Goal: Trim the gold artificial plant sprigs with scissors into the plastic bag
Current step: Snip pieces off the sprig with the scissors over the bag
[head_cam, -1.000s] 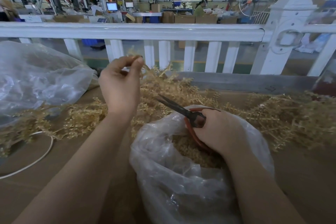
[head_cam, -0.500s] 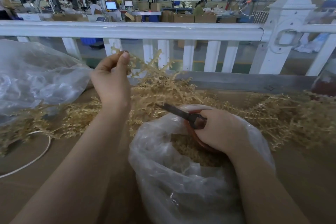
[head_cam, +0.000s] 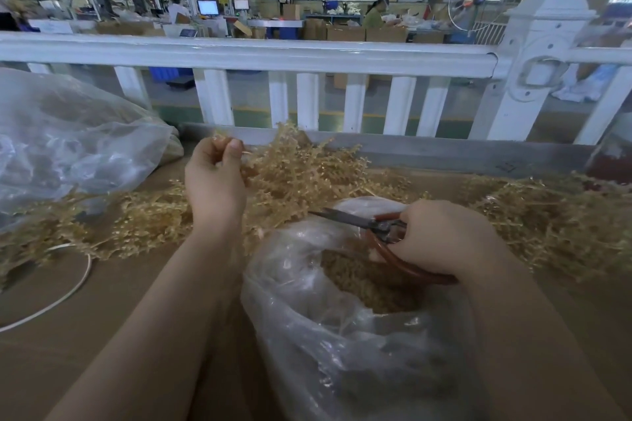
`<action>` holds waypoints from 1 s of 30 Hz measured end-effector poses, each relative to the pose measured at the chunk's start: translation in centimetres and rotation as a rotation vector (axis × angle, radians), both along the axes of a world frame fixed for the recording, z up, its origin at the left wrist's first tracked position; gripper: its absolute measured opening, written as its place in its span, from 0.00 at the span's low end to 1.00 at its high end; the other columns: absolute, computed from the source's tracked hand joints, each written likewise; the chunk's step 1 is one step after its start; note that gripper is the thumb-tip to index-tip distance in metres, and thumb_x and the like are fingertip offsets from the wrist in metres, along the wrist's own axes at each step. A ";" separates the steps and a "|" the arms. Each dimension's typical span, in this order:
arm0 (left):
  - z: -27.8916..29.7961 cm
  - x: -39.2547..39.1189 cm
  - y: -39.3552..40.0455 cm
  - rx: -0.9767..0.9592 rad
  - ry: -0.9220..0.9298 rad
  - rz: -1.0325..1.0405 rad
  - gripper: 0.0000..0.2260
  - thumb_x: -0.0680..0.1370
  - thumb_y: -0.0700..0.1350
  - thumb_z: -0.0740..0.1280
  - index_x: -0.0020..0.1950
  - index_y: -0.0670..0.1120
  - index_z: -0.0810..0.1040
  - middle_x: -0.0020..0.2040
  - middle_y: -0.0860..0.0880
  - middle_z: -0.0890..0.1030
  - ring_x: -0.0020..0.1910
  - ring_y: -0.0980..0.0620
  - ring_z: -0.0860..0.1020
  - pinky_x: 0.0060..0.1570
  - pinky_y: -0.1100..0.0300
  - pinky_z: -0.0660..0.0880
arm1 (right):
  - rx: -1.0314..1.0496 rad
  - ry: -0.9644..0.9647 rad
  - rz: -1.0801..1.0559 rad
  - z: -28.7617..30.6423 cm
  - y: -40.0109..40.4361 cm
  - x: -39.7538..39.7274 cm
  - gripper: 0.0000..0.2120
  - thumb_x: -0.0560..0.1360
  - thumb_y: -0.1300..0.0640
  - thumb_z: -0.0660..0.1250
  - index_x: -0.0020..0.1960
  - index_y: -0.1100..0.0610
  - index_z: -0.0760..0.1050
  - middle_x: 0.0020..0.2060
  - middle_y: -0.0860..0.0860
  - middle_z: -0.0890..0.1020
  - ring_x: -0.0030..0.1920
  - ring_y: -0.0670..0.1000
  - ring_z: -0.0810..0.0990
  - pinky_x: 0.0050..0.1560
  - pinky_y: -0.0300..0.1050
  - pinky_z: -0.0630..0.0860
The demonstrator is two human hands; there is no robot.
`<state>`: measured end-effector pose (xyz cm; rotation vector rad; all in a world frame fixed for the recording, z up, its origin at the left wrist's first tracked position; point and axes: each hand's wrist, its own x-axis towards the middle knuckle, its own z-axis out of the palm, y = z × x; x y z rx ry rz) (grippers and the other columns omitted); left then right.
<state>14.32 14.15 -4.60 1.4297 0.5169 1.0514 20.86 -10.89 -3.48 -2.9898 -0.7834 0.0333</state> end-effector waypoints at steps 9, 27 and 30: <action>0.3 -0.4 -1.2 0.088 -0.053 0.011 0.08 0.83 0.46 0.63 0.44 0.49 0.75 0.37 0.57 0.77 0.32 0.64 0.75 0.32 0.69 0.73 | 0.116 -0.065 -0.049 2.4 -1.4 -0.1 0.27 0.73 0.30 0.64 0.30 0.52 0.74 0.22 0.48 0.71 0.24 0.49 0.71 0.27 0.40 0.65; 3.6 -1.5 -2.9 0.204 -0.579 -0.026 0.07 0.84 0.38 0.59 0.48 0.47 0.70 0.42 0.51 0.73 0.40 0.57 0.71 0.42 0.62 0.70 | 0.137 -0.037 -0.164 -1.2 3.9 -2.1 0.20 0.78 0.35 0.61 0.45 0.52 0.75 0.34 0.48 0.77 0.33 0.47 0.75 0.31 0.43 0.70; 3.4 -1.5 -2.6 0.103 -0.525 -0.154 0.06 0.84 0.41 0.60 0.48 0.46 0.72 0.46 0.44 0.74 0.43 0.49 0.73 0.42 0.57 0.73 | 0.281 0.031 -0.210 -0.8 3.4 -1.7 0.21 0.77 0.35 0.62 0.40 0.52 0.76 0.30 0.49 0.78 0.31 0.48 0.76 0.28 0.41 0.65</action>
